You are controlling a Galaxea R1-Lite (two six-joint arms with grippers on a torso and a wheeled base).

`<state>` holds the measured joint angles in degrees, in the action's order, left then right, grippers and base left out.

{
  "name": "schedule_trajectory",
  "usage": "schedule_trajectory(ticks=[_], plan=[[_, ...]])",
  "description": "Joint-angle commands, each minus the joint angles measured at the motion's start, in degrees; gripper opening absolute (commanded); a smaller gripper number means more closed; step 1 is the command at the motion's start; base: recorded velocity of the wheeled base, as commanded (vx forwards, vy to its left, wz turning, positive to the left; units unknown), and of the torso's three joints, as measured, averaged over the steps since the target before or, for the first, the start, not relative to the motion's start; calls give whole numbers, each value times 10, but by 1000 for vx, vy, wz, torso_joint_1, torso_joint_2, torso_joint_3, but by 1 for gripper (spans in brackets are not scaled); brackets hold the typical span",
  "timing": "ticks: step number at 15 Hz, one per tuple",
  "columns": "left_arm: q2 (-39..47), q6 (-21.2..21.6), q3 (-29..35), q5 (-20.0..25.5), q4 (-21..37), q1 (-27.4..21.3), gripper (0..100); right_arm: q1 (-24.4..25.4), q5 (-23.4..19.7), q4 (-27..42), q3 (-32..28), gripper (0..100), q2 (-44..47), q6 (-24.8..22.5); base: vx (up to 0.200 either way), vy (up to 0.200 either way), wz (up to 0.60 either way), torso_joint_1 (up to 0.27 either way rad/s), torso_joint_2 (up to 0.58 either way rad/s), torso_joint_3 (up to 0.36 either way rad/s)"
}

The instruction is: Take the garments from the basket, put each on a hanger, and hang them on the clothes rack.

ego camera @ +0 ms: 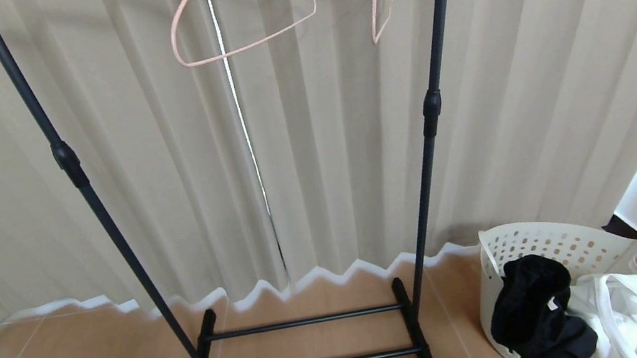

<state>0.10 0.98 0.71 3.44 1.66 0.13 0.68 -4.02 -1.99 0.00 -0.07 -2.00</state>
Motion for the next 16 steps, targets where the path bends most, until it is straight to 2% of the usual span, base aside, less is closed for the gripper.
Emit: schedule_trajectory(ticks=[1, 9, 11, 13, 14, 16], plan=[[0, 0, 0, 0, 0, 0, 100, 0, 0, 0, 0, 100, 1, 0, 0, 0, -600, -2, 17, 17], [0, 0, 0, 0, 0, 0, 100, 0, 0, 0, 0, 100, 1, 1, 0, 0, -600, 0, 2, 5], [0, 0, 0, 0, 0, 0, 100, 0, 0, 0, 0, 100, 1, 1, 0, 0, 0, 0, 0, 0], [0, 0, 0, 0, 0, 0, 100, 0, 0, 0, 0, 100, 1, 1, 0, -200, 0, -2, 0, 5], [0, -1, 0, 0, 0, 0, 100, 0, 0, 0, 0, 100, 1, 1, 200, -200, 0, 2, 2, 2], [0, -2, 0, 0, 0, 0, 100, 0, 0, 0, 0, 100, 1, 1, 200, 0, 0, -2, 2, 7]])
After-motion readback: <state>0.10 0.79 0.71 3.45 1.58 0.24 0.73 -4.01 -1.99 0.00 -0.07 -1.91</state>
